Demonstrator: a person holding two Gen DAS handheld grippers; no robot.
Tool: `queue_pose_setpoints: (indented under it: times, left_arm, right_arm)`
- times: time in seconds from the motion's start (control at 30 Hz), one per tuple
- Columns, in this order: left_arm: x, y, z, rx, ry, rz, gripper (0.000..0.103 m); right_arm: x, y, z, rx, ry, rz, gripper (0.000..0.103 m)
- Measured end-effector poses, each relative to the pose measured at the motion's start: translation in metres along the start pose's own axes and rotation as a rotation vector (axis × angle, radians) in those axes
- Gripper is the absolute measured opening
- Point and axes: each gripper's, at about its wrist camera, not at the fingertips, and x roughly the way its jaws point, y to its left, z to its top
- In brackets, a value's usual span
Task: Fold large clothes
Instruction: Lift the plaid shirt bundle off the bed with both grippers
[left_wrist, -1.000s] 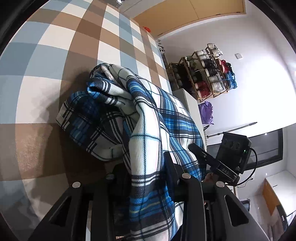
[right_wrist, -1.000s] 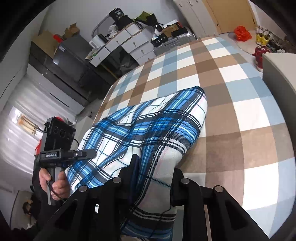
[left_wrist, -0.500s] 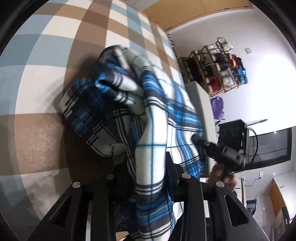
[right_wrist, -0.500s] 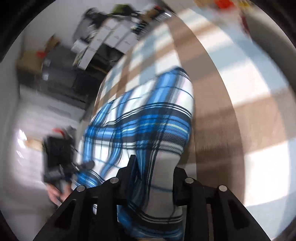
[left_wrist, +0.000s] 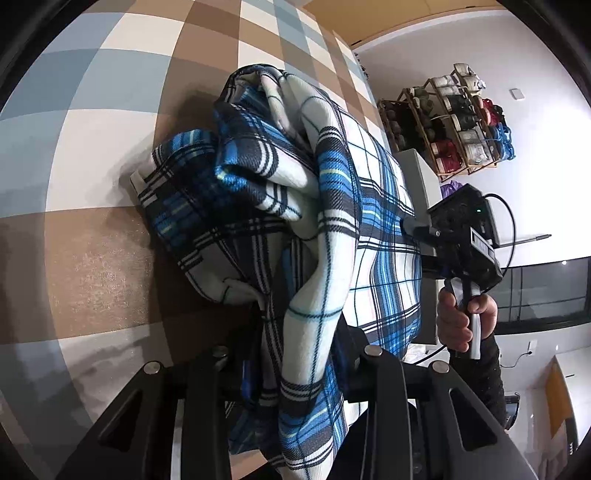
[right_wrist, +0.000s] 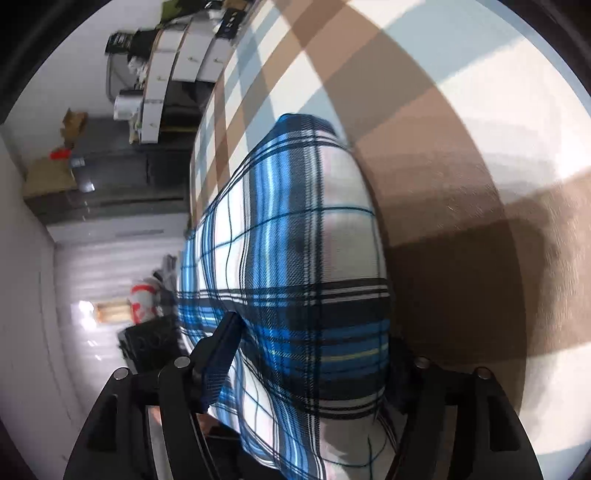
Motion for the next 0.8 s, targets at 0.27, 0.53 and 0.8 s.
queue_pose_setpoints:
  times: [0.27, 0.53, 0.8]
  left_arm:
    - [-0.001, -0.015, 0.001, 0.054, -0.019, 0.019, 0.024]
    - [-0.008, -0.013, -0.001, 0.041, -0.047, -0.017, 0.024]
    - [-0.013, -0.025, -0.006, 0.077, -0.083, -0.052, 0.024]
  right_arm:
    - [-0.008, 0.039, -0.031, -0.323, -0.121, -0.170, 0.032]
    - [-0.020, 0.069, -0.054, -0.449, -0.202, -0.215, 0.029]
    - [-0.041, 0.076, -0.062, -0.452, -0.238, -0.187, 0.029]
